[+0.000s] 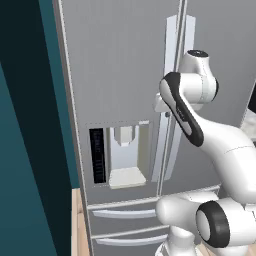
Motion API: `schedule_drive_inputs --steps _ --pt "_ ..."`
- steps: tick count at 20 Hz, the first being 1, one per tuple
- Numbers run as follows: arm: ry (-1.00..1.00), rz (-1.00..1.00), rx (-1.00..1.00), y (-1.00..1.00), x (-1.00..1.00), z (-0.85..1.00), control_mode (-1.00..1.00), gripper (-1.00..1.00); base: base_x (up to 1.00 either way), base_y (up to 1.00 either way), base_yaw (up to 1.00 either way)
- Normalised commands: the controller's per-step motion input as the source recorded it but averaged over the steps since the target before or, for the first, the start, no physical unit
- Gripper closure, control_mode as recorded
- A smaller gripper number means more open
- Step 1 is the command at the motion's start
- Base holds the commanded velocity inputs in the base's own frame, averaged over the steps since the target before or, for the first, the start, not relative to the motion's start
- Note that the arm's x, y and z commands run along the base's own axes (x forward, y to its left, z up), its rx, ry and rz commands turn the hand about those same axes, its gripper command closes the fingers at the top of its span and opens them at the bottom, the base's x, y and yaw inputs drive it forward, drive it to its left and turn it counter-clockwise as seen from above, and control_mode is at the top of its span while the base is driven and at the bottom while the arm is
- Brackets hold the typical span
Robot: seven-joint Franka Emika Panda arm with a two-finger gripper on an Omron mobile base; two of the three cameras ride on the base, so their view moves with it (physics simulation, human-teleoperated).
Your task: Take the cupcakes from the fridge and place them on the empty tray on the dining counter.
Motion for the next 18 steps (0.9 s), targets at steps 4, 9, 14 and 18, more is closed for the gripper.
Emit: schedule_drive_inputs --steps 4,9,14,18 --pt "0.00 0.00 0.00 0.00 -0.03 0.00 1.00 -1.00 -0.14 0.00 0.00" --pt "0.00 0.00 0.00 0.00 0.00 0.00 1.00 -1.00 -0.58 -0.01 -0.01" --pt "0.00 0.00 0.00 0.00 0.00 0.00 1.00 -1.00 -0.41 -0.14 -0.03" --pt "0.00 0.00 0.00 0.00 0.00 0.00 1.00 -1.00 -0.43 -0.14 -0.02"
